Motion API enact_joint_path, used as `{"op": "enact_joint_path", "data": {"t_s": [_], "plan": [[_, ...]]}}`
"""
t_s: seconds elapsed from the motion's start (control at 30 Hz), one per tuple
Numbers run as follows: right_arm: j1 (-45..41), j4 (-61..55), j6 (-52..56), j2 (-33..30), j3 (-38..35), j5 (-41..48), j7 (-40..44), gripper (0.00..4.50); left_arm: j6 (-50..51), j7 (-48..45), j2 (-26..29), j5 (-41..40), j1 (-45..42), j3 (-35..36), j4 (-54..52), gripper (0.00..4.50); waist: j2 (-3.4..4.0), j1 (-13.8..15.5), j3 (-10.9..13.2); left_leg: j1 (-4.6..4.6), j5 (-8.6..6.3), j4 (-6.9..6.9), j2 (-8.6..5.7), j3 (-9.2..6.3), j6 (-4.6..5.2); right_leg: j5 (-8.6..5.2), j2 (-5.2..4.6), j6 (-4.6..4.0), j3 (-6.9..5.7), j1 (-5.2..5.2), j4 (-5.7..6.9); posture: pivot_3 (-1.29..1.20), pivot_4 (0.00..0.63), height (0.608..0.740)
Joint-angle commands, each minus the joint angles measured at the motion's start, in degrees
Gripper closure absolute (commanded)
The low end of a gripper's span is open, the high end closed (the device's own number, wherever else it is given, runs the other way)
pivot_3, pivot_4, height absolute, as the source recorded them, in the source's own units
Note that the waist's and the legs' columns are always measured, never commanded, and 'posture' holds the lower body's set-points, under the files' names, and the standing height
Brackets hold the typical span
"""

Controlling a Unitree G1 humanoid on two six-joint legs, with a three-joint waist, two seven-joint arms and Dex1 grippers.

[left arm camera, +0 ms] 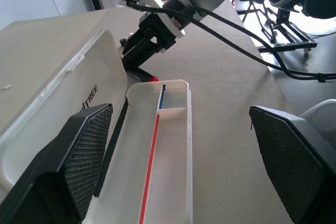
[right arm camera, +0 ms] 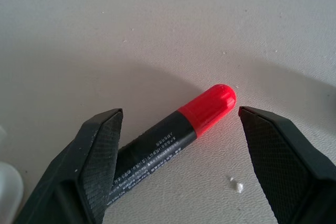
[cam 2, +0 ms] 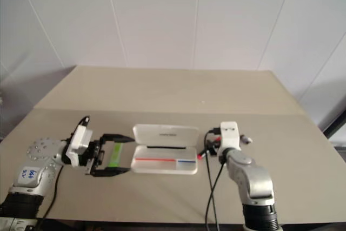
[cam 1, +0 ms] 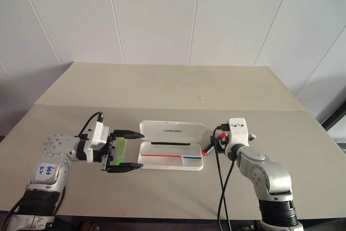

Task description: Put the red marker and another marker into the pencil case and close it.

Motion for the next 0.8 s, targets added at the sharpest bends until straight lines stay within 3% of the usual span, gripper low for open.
{"op": "enact_joint_path", "data": {"t_s": [0.03,0.13,0.47,0.8], "plan": [[0.78,3.64,5.9,-0.35,-0.06,-2.65,-2.82,0.0,-0.01,-0.52,1.32,-1.35,0.12,1.62,-1.64,0.06,-0.04,0.03,-0.03,0.0,0.0,0.0,0.0,-0.01,0.0,-0.01,0.0,-0.01,0.0,0.0,0.0,0.0,0.15,0.74],[-1.27,5.35,8.47,-0.69,0.57,-4.19,-4.3,0.0,0.01,-0.39,1.46,-1.42,0.19,1.71,-1.81,0.06,-0.11,0.05,-0.09,0.01,0.0,0.01,-0.01,0.0,0.0,-0.33,-0.03,-0.65,0.0,0.04,-0.03,0.0,0.15,0.74],[-4.42,8.82,16.62,-2.67,1.14,-6.29,-4.83,0.0,-0.12,0.12,1.49,-1.48,0.84,1.95,-2.84,0.06,-0.21,0.13,-0.16,0.04,0.0,0.0,0.0,-0.04,0.0,-0.35,-0.03,-0.69,-0.04,0.09,-0.06,0.0,0.15,0.74],[1.03,-0.35,18.41,-4.76,-0.6,-6.01,-2.87,0.0,0.23,0.61,1.63,-1.43,1.55,2.54,-3.54,0.06,-0.23,0.73,-0.18,-0.09,-0.2,-0.11,-0.07,-0.39,0.0,-0.39,-0.2,-0.53,-0.46,0.17,-0.27,0.0,0.15,0.74]]}}
